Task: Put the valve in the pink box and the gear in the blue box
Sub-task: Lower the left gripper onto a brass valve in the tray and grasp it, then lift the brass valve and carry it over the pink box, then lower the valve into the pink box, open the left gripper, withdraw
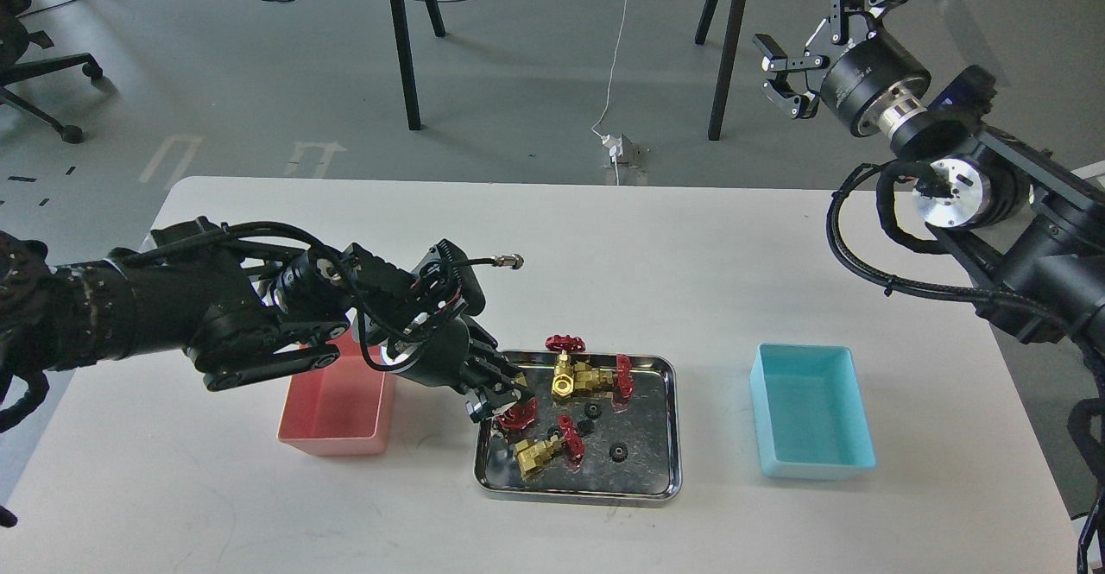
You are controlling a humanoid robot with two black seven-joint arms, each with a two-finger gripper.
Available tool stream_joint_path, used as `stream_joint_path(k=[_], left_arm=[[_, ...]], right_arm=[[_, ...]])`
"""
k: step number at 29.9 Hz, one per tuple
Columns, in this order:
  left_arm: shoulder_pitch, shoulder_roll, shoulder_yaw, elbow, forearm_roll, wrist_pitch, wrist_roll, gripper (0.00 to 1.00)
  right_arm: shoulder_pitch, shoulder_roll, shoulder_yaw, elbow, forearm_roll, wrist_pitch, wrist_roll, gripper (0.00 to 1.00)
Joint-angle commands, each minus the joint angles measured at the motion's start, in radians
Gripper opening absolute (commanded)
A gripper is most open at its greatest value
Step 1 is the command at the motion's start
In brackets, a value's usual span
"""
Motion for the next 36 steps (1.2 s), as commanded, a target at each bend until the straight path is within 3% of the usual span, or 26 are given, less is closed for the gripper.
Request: stream_joint_path(k=[1,5,11,16,28,36], left_arm=[[-0.010,0.080,-0.073,-0.028,-0.030,0.002,0.000,0.07],[-0.016,0.200,-0.154,-0.084,-0.030,-0.007,0.000,0.07],[-0.016,0.514,-0.212,-0.350,-0.027,-0.039,0.000,0.07],[0.008,0.642,-0.199,-0.384,-0.014,-0.039,0.000,0.07],[0.079,0.665,-0.197,-0.299,0.056,-0.033,0.000,0.08],[0.139,0.596,-0.197,-0.214,0.078,-0.028,0.000,0.09]], right_arm=[[0.037,0.009,0.004,0.000,0.000,-0.001,0.000,1.00],[0.109,0.035,0.004,-0.017,0.000,-0.020,0.000,1.00],[0.175,0.121,0.005,-0.065,0.000,-0.044,0.000,1.00],[0.170,0.150,0.004,-0.080,0.000,-0.044,0.000,1.00],[0.138,0.124,0.001,-0.074,0.002,-0.041,0.000,1.00],[0.112,0.098,0.002,-0.071,0.002,-0.041,0.000,1.00]])
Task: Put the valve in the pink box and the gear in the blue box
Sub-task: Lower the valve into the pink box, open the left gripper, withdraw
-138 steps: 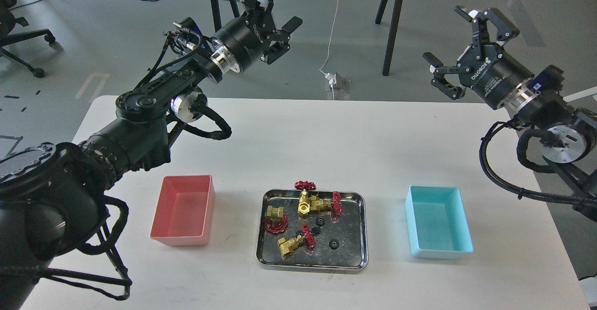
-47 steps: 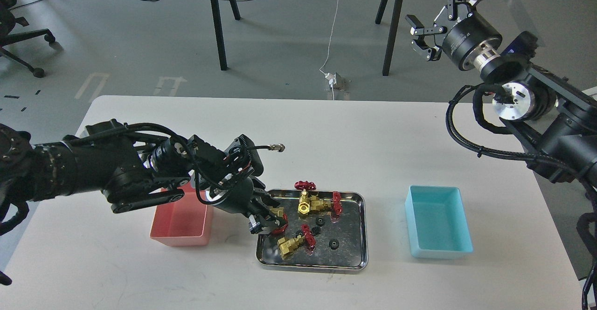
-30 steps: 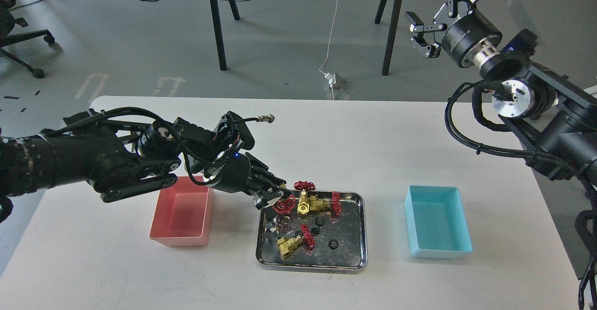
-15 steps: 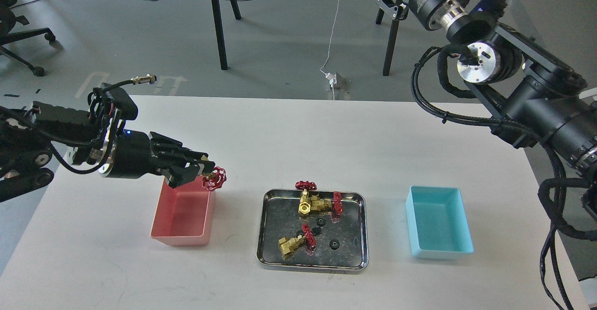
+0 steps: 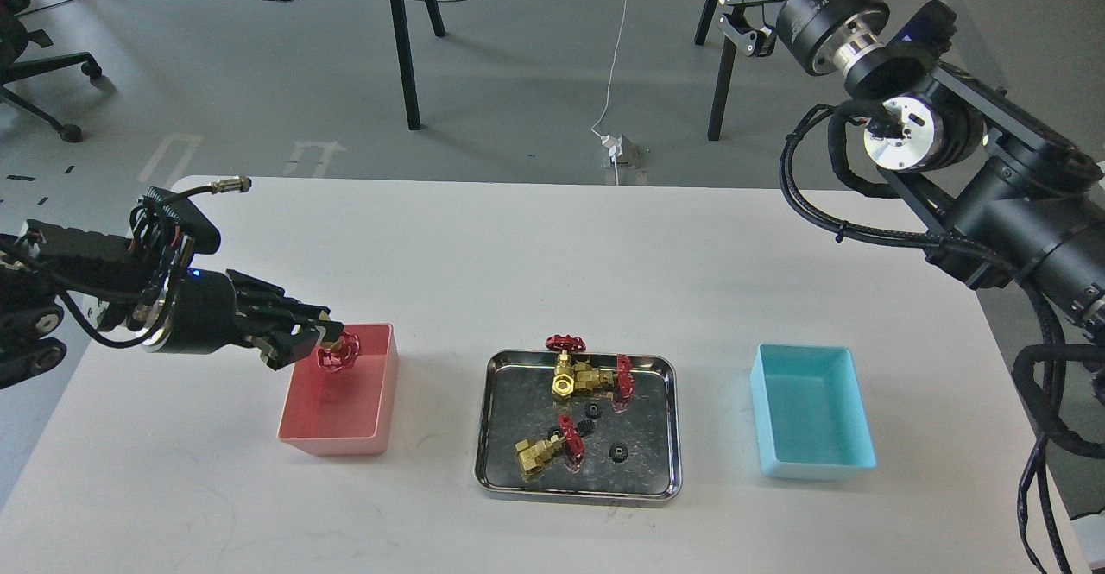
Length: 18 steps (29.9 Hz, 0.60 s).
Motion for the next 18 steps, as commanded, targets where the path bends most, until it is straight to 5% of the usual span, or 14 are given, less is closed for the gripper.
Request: stream_joint_path(k=[1,8,11,13,18], left_arm=[[0.031,-0.037,0.000,0.034,0.003,0.006,0.000,0.09],[0.072,-0.123,0.000,0.138,0.003,0.010,0.000,0.11],[0.080,-0.127,0.000,0.143,0.002,0.010,0.000,0.21],[0.080,-0.127,-0.001,0.141,0.002,0.010,0.000,0.40],[0.080,-0.129,-0.003,0.133,0.000,0.009,0.000,0.67]], right_arm=[[-0.016,-0.007,0.002,0.001,0.000,0.000,0.000,1.00],[-0.037,-0.010,0.036,0.002,0.000,0.004,0.001,1.00],[-0.039,-0.029,0.042,0.004,0.000,0.009,0.009,1.00],[-0.044,-0.035,0.063,0.005,0.000,0.012,0.044,1.00],[-0.085,-0.029,0.150,0.004,0.000,0.009,0.222,1.00]])
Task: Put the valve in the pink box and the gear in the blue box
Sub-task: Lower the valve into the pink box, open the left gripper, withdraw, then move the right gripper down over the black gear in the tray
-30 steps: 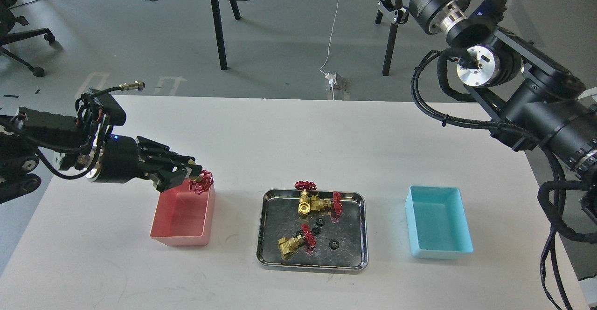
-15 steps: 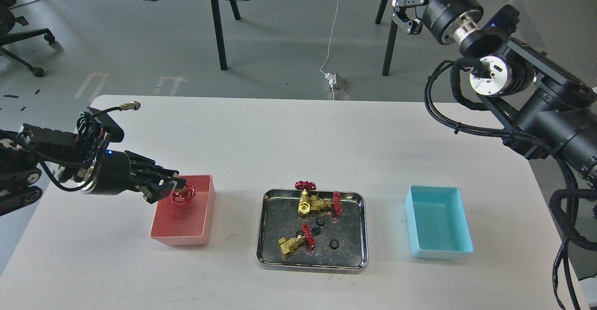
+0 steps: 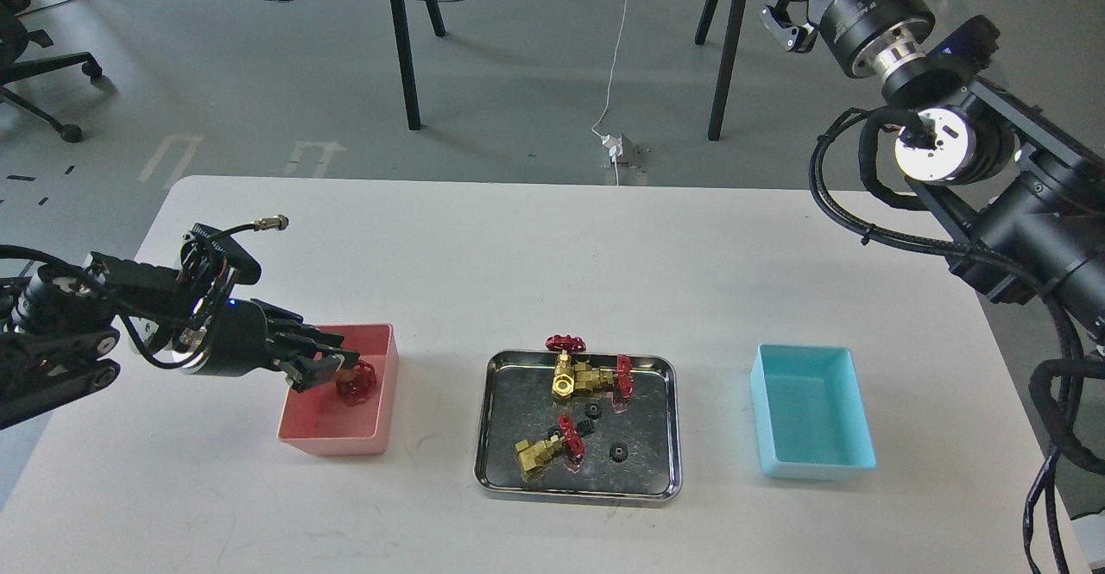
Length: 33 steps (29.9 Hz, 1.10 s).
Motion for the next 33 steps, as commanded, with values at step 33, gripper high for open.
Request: stream_joint_path(k=[33], left_arm=[[0.095,-0.082,-0.746,-0.138,-1.512,-0.320,0.000,0.94]], right_arm=[[0.590,0.261,-1.443,0.488,-1.220,0.093,0.103,0.98]])
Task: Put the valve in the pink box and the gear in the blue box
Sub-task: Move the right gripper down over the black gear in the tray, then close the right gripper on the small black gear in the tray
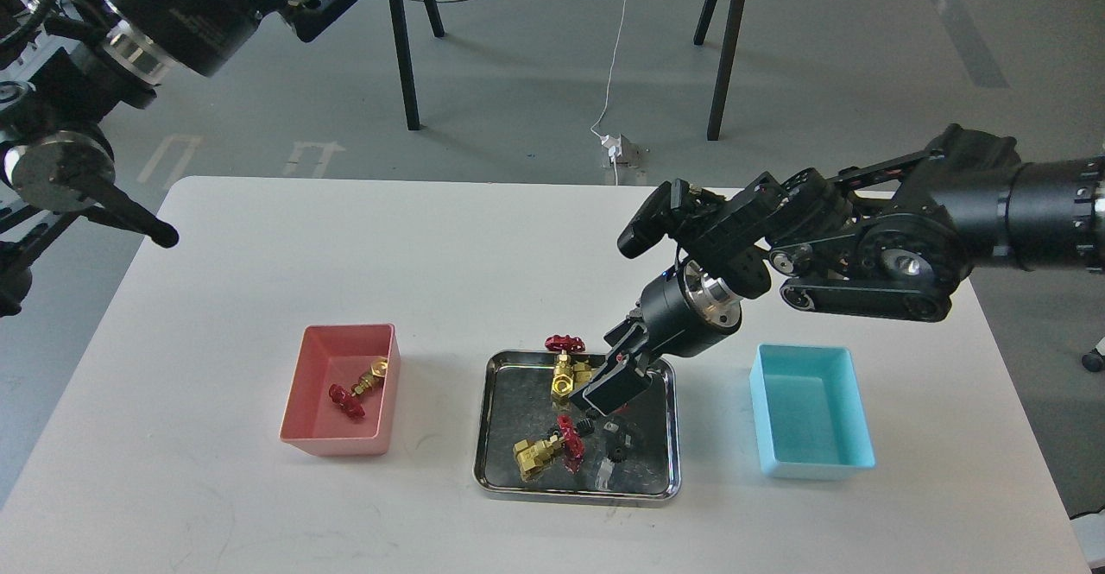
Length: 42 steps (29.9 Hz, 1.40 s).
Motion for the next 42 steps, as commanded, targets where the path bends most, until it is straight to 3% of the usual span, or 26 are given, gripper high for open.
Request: stream_joint_path(k=[1,4,8,12,26,42], left_arm=[[0.049,-0.031,-0.002,-0.001,0.000,0.006,0.000,0.94],[0.072,-0.045,-0.002,-0.002,0.000,0.012,0.000,0.94],[0.095,-0.055,-0.003,-0.004,0.000,0.012,0.000,0.94],[0.104,-0.068,-0.002,-0.005,0.000,0.010,0.000,0.95],[0.112,-0.115,0.000,-0.002,0.001,0.013,0.000,0.95],[0.119,-0.163,0.004,0.019,0.020,0.013,0.000,0.97]], right_arm=[[0.013,0.127,-0.085,-0.006,-0.020,-0.001,0.000,0.97],[0.002,0.155,-0.121,-0.049,-0.025,-0.004,0.000,0.91],[-0.008,0.155,-0.174,-0.086,-0.028,-0.006,0.000,0.72],[0.001,0.155,-0.210,-0.086,-0.030,-0.006,0.000,0.67],[-0.087,0.155,-0.213,-0.095,-0.020,-0.006,0.000,0.66],[-0.168,0.155,-0.150,-0.212,-0.011,-0.027,0.000,0.67]])
